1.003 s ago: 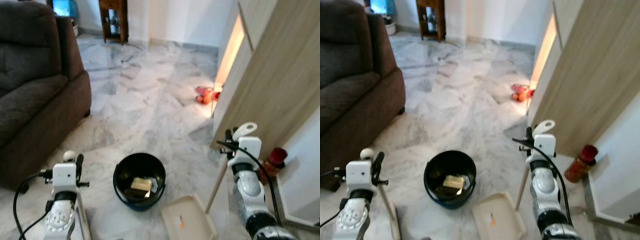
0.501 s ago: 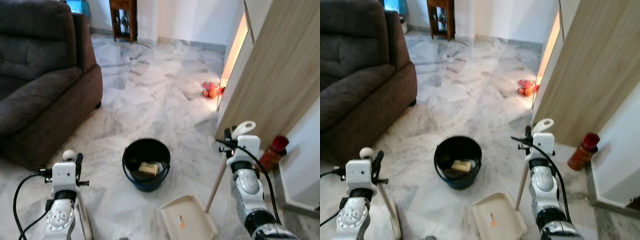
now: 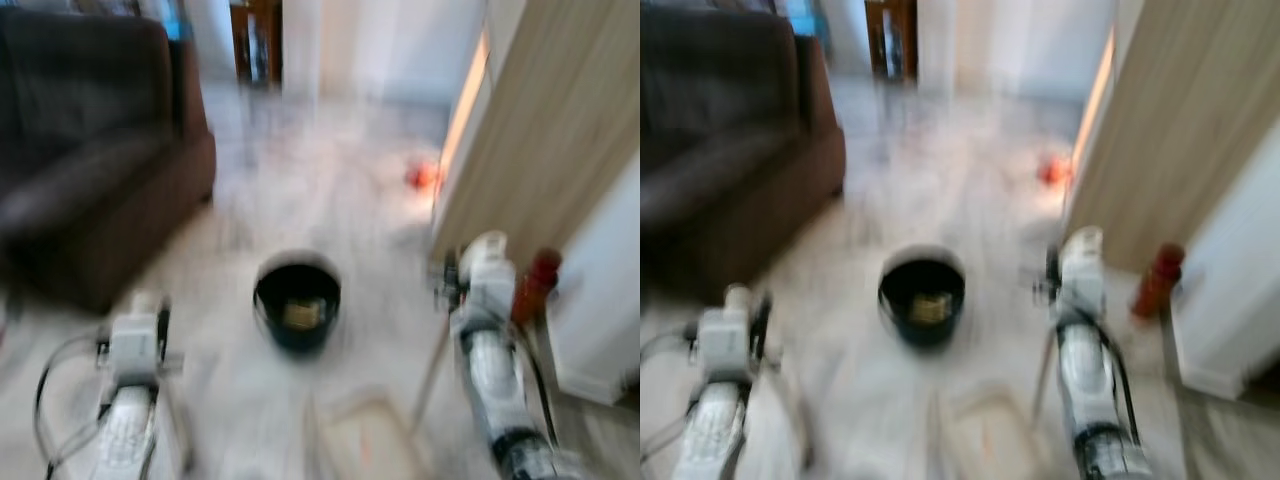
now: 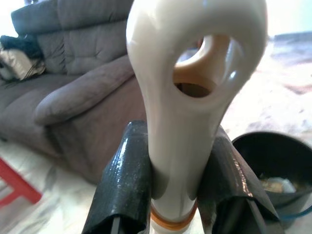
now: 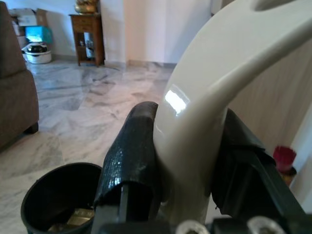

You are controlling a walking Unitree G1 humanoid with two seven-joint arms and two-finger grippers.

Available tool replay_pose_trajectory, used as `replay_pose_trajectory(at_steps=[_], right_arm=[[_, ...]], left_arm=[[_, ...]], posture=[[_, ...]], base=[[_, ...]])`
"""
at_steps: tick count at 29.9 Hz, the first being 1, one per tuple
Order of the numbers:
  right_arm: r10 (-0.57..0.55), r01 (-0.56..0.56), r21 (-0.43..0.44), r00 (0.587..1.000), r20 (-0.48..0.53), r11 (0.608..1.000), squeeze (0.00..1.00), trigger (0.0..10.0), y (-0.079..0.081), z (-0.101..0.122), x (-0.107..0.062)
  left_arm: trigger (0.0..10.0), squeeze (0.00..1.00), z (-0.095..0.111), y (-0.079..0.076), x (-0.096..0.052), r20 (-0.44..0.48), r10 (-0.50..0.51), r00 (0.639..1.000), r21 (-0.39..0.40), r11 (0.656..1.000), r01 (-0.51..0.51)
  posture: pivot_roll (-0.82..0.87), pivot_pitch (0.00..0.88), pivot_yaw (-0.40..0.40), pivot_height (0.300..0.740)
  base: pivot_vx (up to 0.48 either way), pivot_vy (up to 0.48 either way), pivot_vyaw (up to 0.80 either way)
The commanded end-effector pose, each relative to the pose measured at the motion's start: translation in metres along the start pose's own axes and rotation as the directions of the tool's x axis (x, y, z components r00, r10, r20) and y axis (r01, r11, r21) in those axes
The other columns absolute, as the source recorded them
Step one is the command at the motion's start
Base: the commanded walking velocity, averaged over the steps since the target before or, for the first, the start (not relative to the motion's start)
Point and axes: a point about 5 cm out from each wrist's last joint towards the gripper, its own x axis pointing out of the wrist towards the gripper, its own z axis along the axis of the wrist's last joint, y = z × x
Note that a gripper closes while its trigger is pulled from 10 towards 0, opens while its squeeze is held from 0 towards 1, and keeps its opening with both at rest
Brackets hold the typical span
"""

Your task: Sweep floor

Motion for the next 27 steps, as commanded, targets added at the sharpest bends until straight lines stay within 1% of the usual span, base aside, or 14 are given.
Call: replay_pose_trajectory(at_steps=[1,4,11,16,20,21,24,27], right_arm=[[0.004,-0.004,-0.008,0.999,0.049,1.0,0.0,10.0,0.0,0.014,0.01],[-0.005,0.005,-0.002,0.999,0.045,1.0,0.0,10.0,0.0,0.014,0.011],[-0.012,0.012,0.007,0.999,0.041,1.0,0.0,10.0,0.0,0.012,0.009],[-0.008,0.008,0.0,1.0,0.03,1.0,0.0,10.0,0.0,0.008,0.006],[-0.013,0.013,-0.005,0.999,0.032,1.0,0.0,10.0,-0.004,0.01,0.007],[-0.018,0.019,-0.01,0.999,0.032,1.0,0.0,10.0,-0.007,0.011,0.009],[-0.031,0.031,-0.011,0.999,0.03,0.999,0.0,10.0,-0.011,0.012,0.01],[-0.055,0.055,0.004,0.998,0.022,0.998,0.0,10.0,-0.016,0.011,0.009]], left_arm=[[10.0,0.0,0.013,-0.002,0.011,0.057,0.0,0.998,-0.002,1.0,0.0],[10.0,0.0,0.014,-0.003,0.015,0.062,-0.004,0.998,-0.004,1.0,0.004],[10.0,0.0,0.015,-0.002,0.017,0.065,-0.008,0.998,0.003,1.0,0.008],[10.0,0.0,0.013,-0.003,0.018,0.061,-0.011,0.998,0.0,1.0,0.011],[10.0,0.0,0.013,-0.007,0.021,0.057,-0.013,0.998,-0.006,1.0,0.013],[10.0,0.0,0.013,-0.01,0.022,0.056,-0.019,0.998,-0.011,1.0,0.02],[10.0,0.0,0.014,-0.014,0.025,0.054,-0.023,0.998,-0.014,1.0,0.024],[10.0,0.0,0.014,-0.013,0.026,0.055,-0.015,0.998,-0.016,1.0,0.016]], posture=[[0.1,0.0,-0.053,0.74],[0.09,0.0,-0.043,0.74],[0.09,0.0,-0.039,0.74],[0.08,0.0,-0.044,0.74],[0.06,0.0,-0.05,0.74],[0.06,0.0,-0.053,0.74],[0.05,0.0,-0.059,0.74],[0.06,0.0,-0.067,0.74]], base=[[0.0,0.0,0.0],[0.0,0.0,0.0],[0.0,0.0,0.0],[0.0,0.0,0.0],[0.0,0.0,0.0],[0.0,0.0,0.0],[0.0,0.0,0.0],[0.0,0.0,0.0]])
